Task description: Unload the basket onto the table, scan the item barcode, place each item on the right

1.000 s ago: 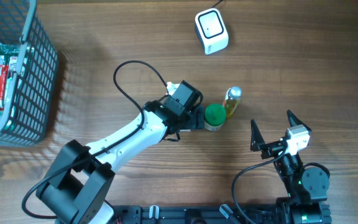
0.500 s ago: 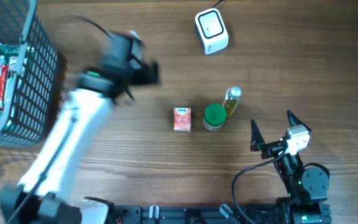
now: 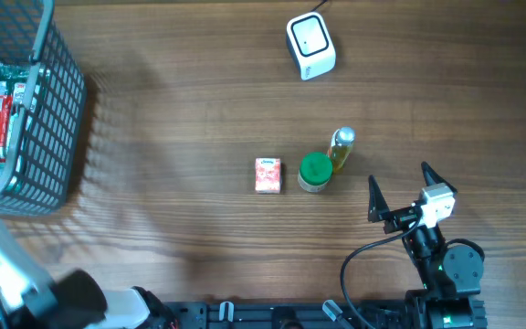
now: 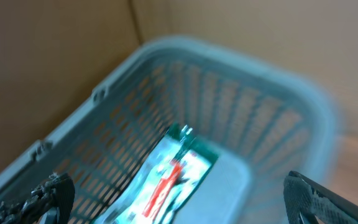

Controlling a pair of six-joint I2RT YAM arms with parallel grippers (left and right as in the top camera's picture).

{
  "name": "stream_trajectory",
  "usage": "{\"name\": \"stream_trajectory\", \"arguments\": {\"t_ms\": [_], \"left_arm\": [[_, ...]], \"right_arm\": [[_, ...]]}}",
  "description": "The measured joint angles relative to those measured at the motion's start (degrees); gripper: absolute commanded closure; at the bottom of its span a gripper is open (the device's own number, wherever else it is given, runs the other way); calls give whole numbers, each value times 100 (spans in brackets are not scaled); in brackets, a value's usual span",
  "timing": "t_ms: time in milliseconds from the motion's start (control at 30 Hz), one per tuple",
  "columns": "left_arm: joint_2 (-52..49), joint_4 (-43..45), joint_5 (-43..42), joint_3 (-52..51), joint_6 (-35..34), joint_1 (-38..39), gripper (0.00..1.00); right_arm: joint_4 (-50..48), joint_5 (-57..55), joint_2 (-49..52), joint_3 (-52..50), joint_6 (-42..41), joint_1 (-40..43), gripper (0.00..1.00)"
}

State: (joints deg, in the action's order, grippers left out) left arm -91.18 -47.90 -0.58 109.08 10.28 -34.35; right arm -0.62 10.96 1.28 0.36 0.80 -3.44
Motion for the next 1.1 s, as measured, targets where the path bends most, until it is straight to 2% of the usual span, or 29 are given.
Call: {"name": "stream_trajectory", "arguments": {"t_ms": [133, 433, 667, 900, 933, 1067, 1100], "left_arm": [[-927, -240, 0, -13, 693, -400, 0], [-2577, -271, -20, -15, 2063, -730, 0], [-3611, -264, -20, -15, 2813, -831, 0], [-4061, -111, -109, -15, 3228, -837, 0], [-4063, -103, -127, -13, 3257, -844, 7], [-4122, -96, -249, 11, 3303, -855, 46], [-4142, -98, -299, 28, 3359, -857, 54]], "right_arm": [[-2, 0, 0, 0, 0, 0, 1], [0, 0, 0, 0, 0, 0, 0], [-2, 0, 0, 0, 0, 0, 0], [0, 0, 0, 0, 0, 0, 0], [0, 0, 0, 0, 0, 0, 1], [0, -2, 0, 0, 0, 0, 0], [-2, 0, 0, 0, 0, 0, 1]]}}
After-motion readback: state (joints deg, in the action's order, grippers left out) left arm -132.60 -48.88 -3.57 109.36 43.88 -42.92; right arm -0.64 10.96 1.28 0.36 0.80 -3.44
